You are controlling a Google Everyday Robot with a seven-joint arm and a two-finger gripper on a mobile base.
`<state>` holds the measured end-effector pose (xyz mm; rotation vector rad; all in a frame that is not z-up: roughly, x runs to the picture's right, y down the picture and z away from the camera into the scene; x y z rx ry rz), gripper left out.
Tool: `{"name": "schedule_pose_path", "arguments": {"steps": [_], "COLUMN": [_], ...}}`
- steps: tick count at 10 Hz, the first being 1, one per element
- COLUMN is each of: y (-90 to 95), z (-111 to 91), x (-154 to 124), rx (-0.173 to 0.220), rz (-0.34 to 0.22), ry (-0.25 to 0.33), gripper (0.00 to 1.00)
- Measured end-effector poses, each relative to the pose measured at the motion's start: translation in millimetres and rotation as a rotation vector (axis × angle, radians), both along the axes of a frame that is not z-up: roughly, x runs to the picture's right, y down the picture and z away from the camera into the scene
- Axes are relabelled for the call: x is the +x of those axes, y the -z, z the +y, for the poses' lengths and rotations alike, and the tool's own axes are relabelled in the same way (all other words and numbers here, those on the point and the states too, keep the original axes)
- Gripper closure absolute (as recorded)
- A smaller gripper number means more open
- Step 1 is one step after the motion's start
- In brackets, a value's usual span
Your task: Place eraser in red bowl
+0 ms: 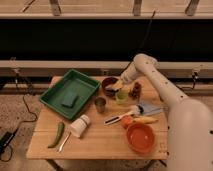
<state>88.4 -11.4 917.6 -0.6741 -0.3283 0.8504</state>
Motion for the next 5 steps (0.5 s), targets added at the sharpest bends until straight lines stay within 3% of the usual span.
{"name": "schedule_pose_path", "arguments": {"steps": [3, 5], "y": [15.8, 34.1], "z": [-7, -13], "x": [21, 52], "rx": [0.042, 0.089], "rz": [0.014, 0.024], "ry": [-0.030, -0.077], "gripper": [1.00, 1.00]}}
